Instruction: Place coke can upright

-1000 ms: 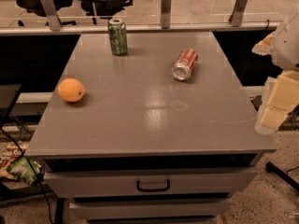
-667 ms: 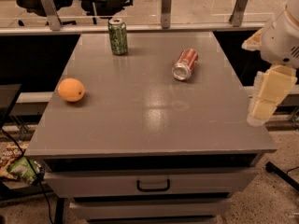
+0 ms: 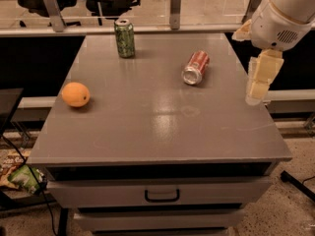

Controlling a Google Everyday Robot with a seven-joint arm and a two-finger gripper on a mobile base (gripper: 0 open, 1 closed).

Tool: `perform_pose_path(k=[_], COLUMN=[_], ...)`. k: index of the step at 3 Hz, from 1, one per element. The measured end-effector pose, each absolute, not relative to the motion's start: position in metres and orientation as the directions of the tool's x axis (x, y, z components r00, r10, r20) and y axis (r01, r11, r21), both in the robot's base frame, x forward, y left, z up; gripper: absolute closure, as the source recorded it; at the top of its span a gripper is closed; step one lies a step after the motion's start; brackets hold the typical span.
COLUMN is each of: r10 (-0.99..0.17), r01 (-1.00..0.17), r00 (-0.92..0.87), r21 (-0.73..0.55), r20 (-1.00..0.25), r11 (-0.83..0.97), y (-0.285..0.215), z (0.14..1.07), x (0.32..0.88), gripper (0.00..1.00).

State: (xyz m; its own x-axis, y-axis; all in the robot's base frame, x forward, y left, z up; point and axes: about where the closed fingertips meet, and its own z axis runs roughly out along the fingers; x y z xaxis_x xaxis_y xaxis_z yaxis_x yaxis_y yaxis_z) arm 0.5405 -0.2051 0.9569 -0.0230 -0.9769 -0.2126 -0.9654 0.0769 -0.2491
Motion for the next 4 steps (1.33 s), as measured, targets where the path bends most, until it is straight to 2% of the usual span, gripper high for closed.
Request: perform_pose_path(k=[2, 4], r10=[-0.963, -0.912], r01=[-0.951, -0.889], r00=[0.192, 0.39], r21=[-0.279, -0.309], r20=[-0.189, -0.128], r11=[-0.135, -0.337], y=[-0.2, -0.193], z=[0.936, 0.907], x=[0.624, 0.68], gripper=[0.0, 0.0])
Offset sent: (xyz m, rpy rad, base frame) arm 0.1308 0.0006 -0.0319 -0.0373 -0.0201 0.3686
